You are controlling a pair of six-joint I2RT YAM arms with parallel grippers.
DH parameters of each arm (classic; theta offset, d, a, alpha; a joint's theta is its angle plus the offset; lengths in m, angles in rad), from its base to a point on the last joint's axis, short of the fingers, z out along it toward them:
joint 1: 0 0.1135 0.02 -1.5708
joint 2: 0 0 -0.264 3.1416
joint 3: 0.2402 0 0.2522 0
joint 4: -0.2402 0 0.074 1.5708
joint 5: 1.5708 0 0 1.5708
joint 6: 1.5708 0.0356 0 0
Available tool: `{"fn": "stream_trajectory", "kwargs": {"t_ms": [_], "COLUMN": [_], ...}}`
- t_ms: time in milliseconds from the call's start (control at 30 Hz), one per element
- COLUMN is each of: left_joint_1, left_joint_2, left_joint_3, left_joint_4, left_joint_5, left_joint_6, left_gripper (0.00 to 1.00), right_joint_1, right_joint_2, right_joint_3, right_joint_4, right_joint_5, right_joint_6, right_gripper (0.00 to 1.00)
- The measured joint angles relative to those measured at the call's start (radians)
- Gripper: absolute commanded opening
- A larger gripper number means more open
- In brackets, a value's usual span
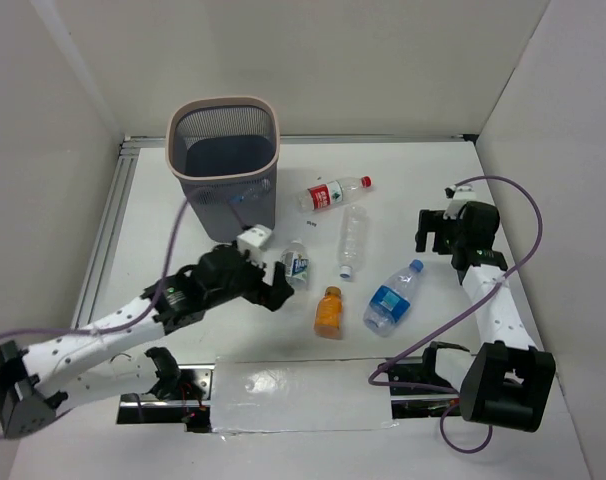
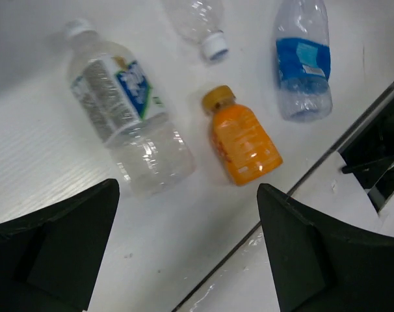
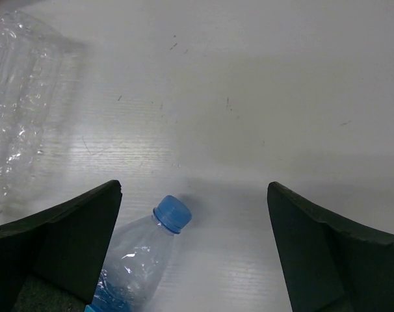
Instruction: Put the plastic bottles in the bin
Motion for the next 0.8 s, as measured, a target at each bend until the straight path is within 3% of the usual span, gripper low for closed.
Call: {"fn": "stream_trajectory", "kwargs": {"t_ms": [100,133,167,200,267,300,333,367,400,433,467,800], "left_joint_1": [-0.134,-0.155,-0.164,-0.164,-0.163,-0.160,-0.155,-0.147,-0.142,-0.135,-0.129,-0.095], "left_joint_2": [0.163,0.226,0.283,0.326,0.389,0.406,0.418,0.429,0.438,0.449,0.462,0.666], "left_joint_3": [0.082,0.114,0.140,0.158,0.172,0.172,0.172,0.173,0.175,0.181,0.188,0.234], "left_joint_4": [0.000,-0.006,-0.006,-0.008,-0.006,-0.007,-0.007,-0.004,-0.003,-0.003,0.000,0.037], "left_joint_5": [-0.092,-0.119,-0.144,-0.167,-0.209,-0.224,-0.240,-0.252,-0.262,-0.272,-0.281,-0.332], "left_joint_6": [-0.002,-0.006,-0.011,-0.018,-0.029,-0.031,-0.032,-0.032,-0.032,-0.034,-0.036,-0.063], "left_gripper": [1.00,1.00,1.00,1.00,1.00,1.00,1.00,1.00,1.00,1.00,1.00,1.00], "right_joint_1": [-0.001,-0.005,-0.005,-0.006,-0.006,-0.006,-0.007,-0.007,-0.007,-0.007,-0.007,-0.007], "right_joint_2": [0.000,0.000,0.001,0.003,0.016,0.024,0.032,0.036,0.037,0.037,0.038,0.047], "right_joint_3": [0.007,0.011,0.016,0.023,0.039,0.048,0.054,0.058,0.058,0.058,0.058,0.058], "right_joint_4": [-0.024,-0.040,-0.058,-0.073,-0.096,-0.106,-0.112,-0.118,-0.122,-0.127,-0.132,-0.142], "right_joint_5": [-0.051,-0.077,-0.103,-0.127,-0.166,-0.181,-0.194,-0.204,-0.212,-0.221,-0.230,-0.281], "right_joint_6": [-0.057,-0.084,-0.107,-0.131,-0.154,-0.162,-0.165,-0.169,-0.170,-0.175,-0.176,-0.191], "right_gripper": [1.00,0.95,0.70,0.57,0.35,0.30,0.32,0.39,0.53,0.79,0.83,0.92]}}
